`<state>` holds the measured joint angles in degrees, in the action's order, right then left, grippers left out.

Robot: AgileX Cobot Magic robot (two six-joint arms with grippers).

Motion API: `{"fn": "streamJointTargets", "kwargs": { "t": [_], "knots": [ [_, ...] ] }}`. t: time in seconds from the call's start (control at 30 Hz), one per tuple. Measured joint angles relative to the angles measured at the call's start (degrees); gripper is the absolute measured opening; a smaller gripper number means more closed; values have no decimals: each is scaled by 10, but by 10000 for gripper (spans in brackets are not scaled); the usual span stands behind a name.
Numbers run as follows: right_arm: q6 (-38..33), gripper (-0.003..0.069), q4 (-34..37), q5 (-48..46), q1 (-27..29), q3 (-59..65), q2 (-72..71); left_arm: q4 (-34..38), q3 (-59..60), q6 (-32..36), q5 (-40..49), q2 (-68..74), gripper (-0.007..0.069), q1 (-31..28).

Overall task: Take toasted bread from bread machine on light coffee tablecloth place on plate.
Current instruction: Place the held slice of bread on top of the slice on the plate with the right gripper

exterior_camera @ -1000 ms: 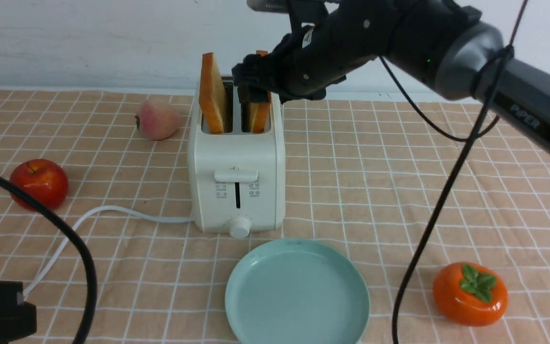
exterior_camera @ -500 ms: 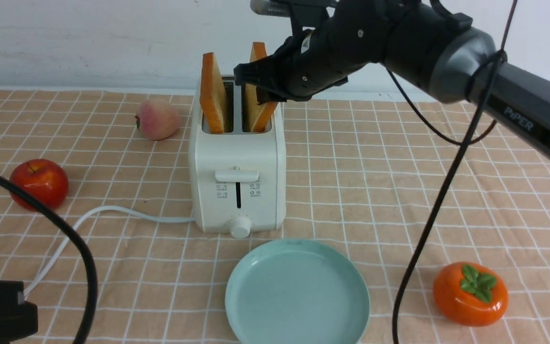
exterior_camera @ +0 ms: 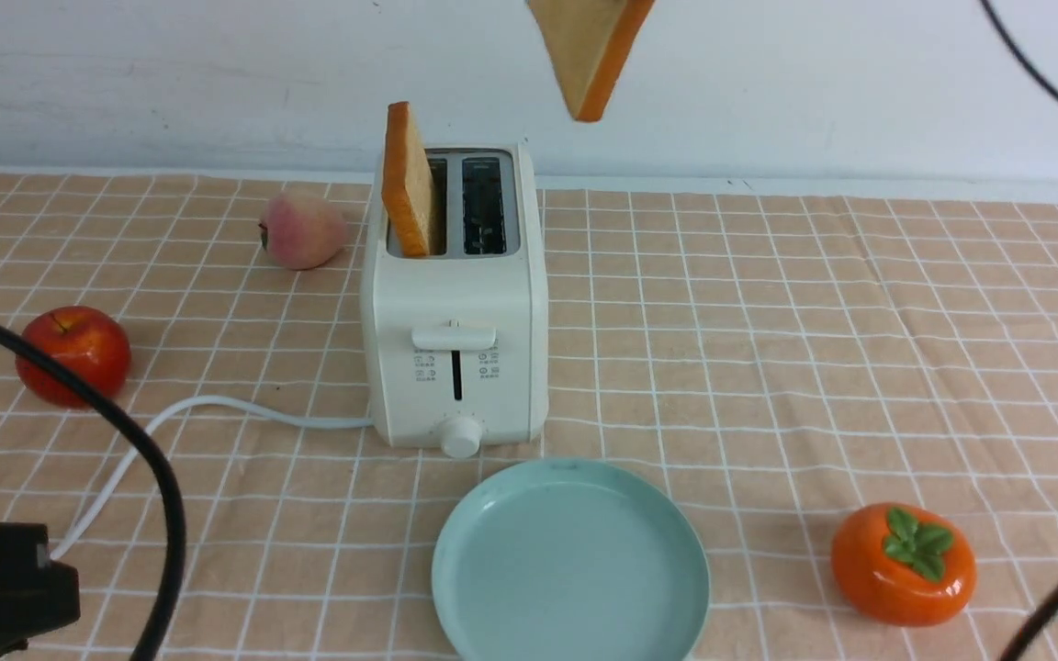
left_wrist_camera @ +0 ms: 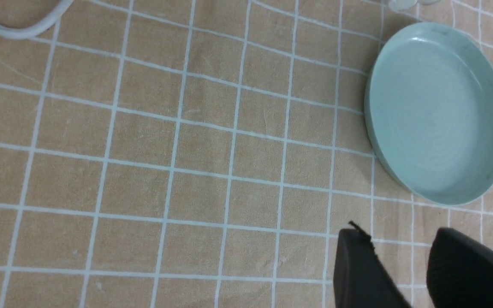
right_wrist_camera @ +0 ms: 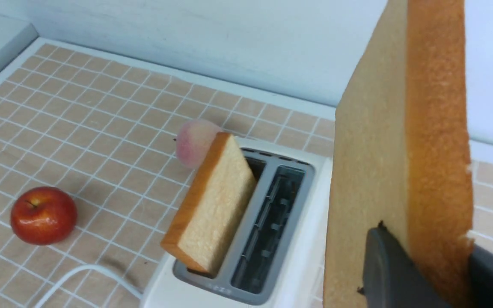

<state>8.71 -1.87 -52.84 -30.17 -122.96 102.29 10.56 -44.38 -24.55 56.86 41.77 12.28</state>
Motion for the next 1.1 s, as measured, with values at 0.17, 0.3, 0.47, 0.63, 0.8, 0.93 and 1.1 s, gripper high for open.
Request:
{"fn": "streamJointTargets", "kwargs": {
  "t": [0.17, 0.3, 0.47, 0.63, 0.8, 0.93, 1.1],
  "knots": [
    [0, 97, -18, -12, 11, 27, -51, 2, -2, 0, -25, -6, 238, 0],
    [-1, 97, -13, 1, 40, 147, -114, 3, -31, 0, -39, -19, 238, 0],
    [-4, 97, 40, 51, 65, 319, -186, 3, -58, 0, -42, -24, 238, 0],
    [-25, 97, 100, 73, 76, 463, -257, 3, -59, 0, -22, -24, 238, 0],
    [-28, 97, 178, 79, 81, 569, -261, 3, -59, 0, -13, -24, 238, 0],
    [-96, 97, 319, 85, 81, 627, -232, 3, -59, 0, -13, -24, 238, 0],
    [-280, 97, 538, 90, 81, 643, -166, 3, -59, 0, -22, -24, 238, 0]
  ]
}}
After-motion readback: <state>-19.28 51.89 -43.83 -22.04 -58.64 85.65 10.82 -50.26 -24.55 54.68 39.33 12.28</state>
